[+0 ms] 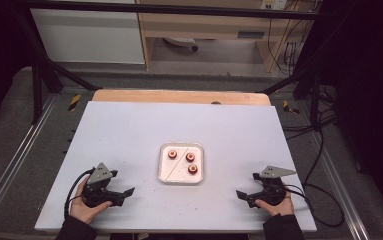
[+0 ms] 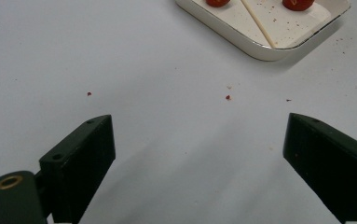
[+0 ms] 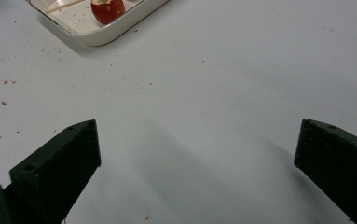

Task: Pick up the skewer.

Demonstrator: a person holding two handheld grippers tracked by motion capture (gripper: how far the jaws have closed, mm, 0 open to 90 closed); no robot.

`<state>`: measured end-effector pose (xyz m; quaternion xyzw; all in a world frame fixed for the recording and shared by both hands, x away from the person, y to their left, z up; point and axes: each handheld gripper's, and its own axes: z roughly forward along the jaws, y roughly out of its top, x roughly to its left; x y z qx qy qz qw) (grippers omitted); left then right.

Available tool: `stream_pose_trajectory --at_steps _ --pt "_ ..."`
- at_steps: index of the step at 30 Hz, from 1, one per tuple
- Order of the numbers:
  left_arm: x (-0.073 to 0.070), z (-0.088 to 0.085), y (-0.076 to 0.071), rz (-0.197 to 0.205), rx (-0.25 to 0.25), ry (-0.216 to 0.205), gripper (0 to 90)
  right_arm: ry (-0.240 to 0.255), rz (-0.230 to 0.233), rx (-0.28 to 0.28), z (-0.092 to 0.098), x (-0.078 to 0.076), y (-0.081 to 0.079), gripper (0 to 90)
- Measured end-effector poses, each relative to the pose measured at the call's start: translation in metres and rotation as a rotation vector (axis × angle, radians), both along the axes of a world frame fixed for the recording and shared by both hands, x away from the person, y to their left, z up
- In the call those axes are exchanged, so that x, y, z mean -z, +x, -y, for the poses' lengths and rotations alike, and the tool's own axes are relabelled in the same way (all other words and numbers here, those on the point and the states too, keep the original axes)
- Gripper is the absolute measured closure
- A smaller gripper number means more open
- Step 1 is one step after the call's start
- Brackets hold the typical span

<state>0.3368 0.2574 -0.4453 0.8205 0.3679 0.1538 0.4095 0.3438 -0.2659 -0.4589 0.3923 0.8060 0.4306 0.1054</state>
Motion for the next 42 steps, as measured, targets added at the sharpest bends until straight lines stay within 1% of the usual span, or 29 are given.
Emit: stream_pose_trajectory --at_steps 9,13,16,27,34,40,42 --pt "0.000 0.005 0.001 -0.008 0.000 0.011 9.0 0.001 -0.004 0.001 0.000 0.000 -0.001 0.8" --pt "-0.002 0.009 0.001 -0.001 0.008 0.020 8.9 -0.004 0.000 0.002 0.000 0.000 0.000 0.8" --pt "-0.003 0.012 0.001 0.004 0.010 0.017 8.9 -0.004 -0.003 0.002 -0.001 0.000 0.000 0.9" --pt "-0.006 0.024 0.002 0.003 0.021 0.035 9.0 -0.011 -0.003 0.001 -0.001 0.001 0.000 0.8" --pt "-0.012 0.033 0.003 0.007 0.029 0.043 9.0 -0.011 -0.002 0.001 -0.001 0.001 0.000 0.7" --pt "-0.017 0.040 0.005 -0.001 0.027 0.055 9.1 -0.013 -0.003 -0.002 -0.001 0.001 0.000 0.7" --pt "-0.021 0.045 0.005 0.000 0.029 0.057 9.0 -0.015 -0.003 -0.003 -0.001 0.001 0.000 0.7"
